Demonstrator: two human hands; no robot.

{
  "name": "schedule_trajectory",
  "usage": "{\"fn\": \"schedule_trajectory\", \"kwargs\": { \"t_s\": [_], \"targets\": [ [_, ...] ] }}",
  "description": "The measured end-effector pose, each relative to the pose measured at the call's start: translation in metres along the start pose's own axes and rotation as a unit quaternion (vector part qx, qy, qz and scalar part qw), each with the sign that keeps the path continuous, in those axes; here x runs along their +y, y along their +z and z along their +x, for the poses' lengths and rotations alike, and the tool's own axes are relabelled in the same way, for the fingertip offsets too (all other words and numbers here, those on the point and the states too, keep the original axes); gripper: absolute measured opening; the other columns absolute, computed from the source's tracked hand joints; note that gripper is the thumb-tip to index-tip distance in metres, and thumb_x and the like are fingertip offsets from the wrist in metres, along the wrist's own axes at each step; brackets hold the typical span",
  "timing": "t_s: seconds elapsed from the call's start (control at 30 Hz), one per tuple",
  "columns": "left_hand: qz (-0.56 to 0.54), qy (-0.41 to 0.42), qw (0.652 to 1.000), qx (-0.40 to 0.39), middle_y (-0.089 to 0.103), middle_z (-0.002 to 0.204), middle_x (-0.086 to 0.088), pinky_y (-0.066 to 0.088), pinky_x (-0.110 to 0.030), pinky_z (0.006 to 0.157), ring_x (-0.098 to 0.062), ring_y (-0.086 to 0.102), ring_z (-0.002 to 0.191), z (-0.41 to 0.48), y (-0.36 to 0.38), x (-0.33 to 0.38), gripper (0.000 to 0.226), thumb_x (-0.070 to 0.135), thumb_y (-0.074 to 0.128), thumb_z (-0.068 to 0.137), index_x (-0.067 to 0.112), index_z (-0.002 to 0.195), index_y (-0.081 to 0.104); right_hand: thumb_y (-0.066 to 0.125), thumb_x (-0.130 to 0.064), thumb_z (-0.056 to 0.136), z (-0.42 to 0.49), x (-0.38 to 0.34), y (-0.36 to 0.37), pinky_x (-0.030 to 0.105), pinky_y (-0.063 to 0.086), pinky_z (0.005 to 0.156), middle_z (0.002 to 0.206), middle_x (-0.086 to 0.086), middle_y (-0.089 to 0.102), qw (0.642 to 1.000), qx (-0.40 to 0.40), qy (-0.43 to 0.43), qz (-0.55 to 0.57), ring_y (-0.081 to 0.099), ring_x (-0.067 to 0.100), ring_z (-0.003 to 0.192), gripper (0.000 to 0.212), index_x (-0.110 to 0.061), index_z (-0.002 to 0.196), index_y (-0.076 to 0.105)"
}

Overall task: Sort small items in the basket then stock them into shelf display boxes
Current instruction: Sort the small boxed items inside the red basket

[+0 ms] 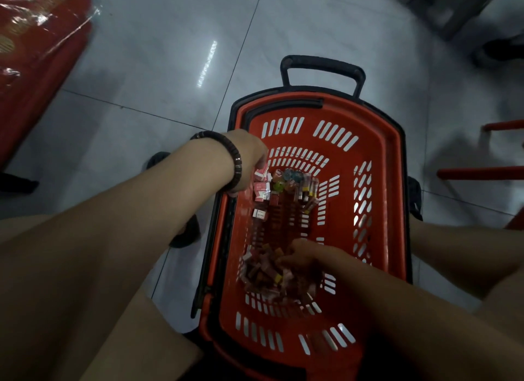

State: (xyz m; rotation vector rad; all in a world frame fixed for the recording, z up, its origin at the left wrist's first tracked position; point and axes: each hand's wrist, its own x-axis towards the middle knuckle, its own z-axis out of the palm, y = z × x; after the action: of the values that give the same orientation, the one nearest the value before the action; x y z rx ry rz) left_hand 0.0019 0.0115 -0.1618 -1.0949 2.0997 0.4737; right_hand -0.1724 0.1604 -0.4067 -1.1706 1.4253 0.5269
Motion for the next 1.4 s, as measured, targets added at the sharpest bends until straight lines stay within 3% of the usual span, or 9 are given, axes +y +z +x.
{"fn": "schedule_trajectory", "kwargs": {
  "t_s": [0.17,0.33,0.4,0.5,0.6,0.73,0.9,1.13,1.4],
  "targets": [
    [-0.133,0.014,0.987,0.085,0.058,0.144,-0.002,0.052,-0.034,0.099,-0.021,0.056,0.129,-0.009,0.008,0.006,0.043,0.035,0.073,0.097,0.022,0.137,0.061,0.052,-0.042,0.111,-0.063,-0.021,-0.036,0.027,0.043,0.051,0.073,0.003,0.06,0.979,-0.026,-0.02,0.203,0.051,0.012,0.053,0.037,-0.011,0.098,0.069],
    [-0.347,0.042,0.931,0.104,0.067,0.117,0.003,0.056,-0.035,0.085,-0.017,0.064,0.1,-0.025,0.028,0.038,0.036,0.058,0.052,0.104,0.029,0.123,0.064,0.054,-0.042,0.11,-0.149,-0.042,-0.063,0.021,0.035,0.039,0.07,0.004,0.061,0.889,0.06,-0.102,0.442,0.052,0.012,0.047,0.036,-0.007,0.112,0.065],
    [-0.494,0.025,0.868,0.047,0.067,0.126,-0.008,0.062,-0.044,0.091,-0.026,0.07,0.106,-0.034,0.037,0.06,0.049,0.066,0.042,0.103,0.028,0.129,0.058,0.054,-0.046,0.11,-0.181,-0.047,-0.073,0.02,0.028,0.037,0.066,0.003,0.058,0.848,0.107,-0.118,0.506,0.046,0.01,0.044,0.04,-0.009,0.108,0.066],
    [-0.727,0.024,0.68,-0.093,0.059,0.143,-0.014,0.058,-0.051,0.101,-0.038,0.066,0.122,-0.047,0.052,0.092,0.074,0.079,0.037,0.096,0.032,0.153,0.043,0.054,-0.045,0.109,-0.201,-0.049,-0.083,0.02,0.028,0.037,0.064,0.004,0.062,0.769,0.169,-0.11,0.606,0.043,0.01,0.042,0.041,-0.008,0.102,0.069],
    [-0.815,0.057,0.555,-0.156,0.057,0.145,-0.022,0.059,-0.051,0.098,-0.045,0.068,0.119,-0.053,0.057,0.117,0.074,0.076,0.046,0.095,0.031,0.154,0.044,0.058,-0.047,0.107,-0.203,-0.051,-0.089,0.023,0.041,0.041,0.081,0.007,0.077,0.702,0.22,-0.108,0.669,0.058,0.014,0.048,0.043,-0.007,0.11,0.072],
    [-0.823,0.078,0.549,-0.122,0.071,0.122,-0.02,0.063,-0.038,0.09,-0.031,0.077,0.098,-0.042,0.049,0.122,0.03,0.005,0.057,0.106,0.005,0.136,0.058,0.056,-0.051,0.106,-0.199,-0.049,-0.094,0.028,0.042,0.053,0.083,0.012,0.068,0.658,0.221,-0.174,0.699,0.053,0.016,0.054,0.051,-0.001,0.117,0.062],
    [-0.782,0.037,0.622,-0.029,0.068,0.1,-0.012,0.056,-0.027,0.069,-0.018,0.067,0.081,-0.024,0.045,0.106,0.028,-0.005,0.055,0.102,0.007,0.125,0.066,0.05,-0.05,0.109,-0.205,-0.045,-0.109,0.024,0.051,0.054,0.091,0.012,0.069,0.678,0.308,-0.209,0.633,0.066,0.017,0.068,0.049,-0.004,0.119,0.064],
    [-0.859,0.074,0.497,0.1,0.075,0.122,-0.007,0.058,-0.046,0.097,-0.026,0.073,0.113,-0.016,0.03,0.109,0.04,0.055,0.053,0.104,0.027,0.132,0.06,0.058,-0.042,0.107,-0.202,-0.052,-0.095,0.03,0.056,0.069,0.096,0.01,0.071,0.726,0.303,-0.252,0.563,0.068,0.022,0.08,0.036,-0.009,0.115,0.07],
    [-0.898,0.034,0.428,0.098,0.077,0.118,-0.009,0.058,-0.035,0.09,-0.019,0.076,0.106,-0.006,0.023,0.106,0.032,0.033,0.051,0.109,0.013,0.125,0.069,0.073,-0.036,0.098,-0.2,-0.057,-0.094,0.024,0.057,0.098,0.133,-0.02,0.063,0.814,0.417,-0.253,0.316,0.06,-0.002,0.123,0.042,-0.04,0.139,0.063]
  ]
}}
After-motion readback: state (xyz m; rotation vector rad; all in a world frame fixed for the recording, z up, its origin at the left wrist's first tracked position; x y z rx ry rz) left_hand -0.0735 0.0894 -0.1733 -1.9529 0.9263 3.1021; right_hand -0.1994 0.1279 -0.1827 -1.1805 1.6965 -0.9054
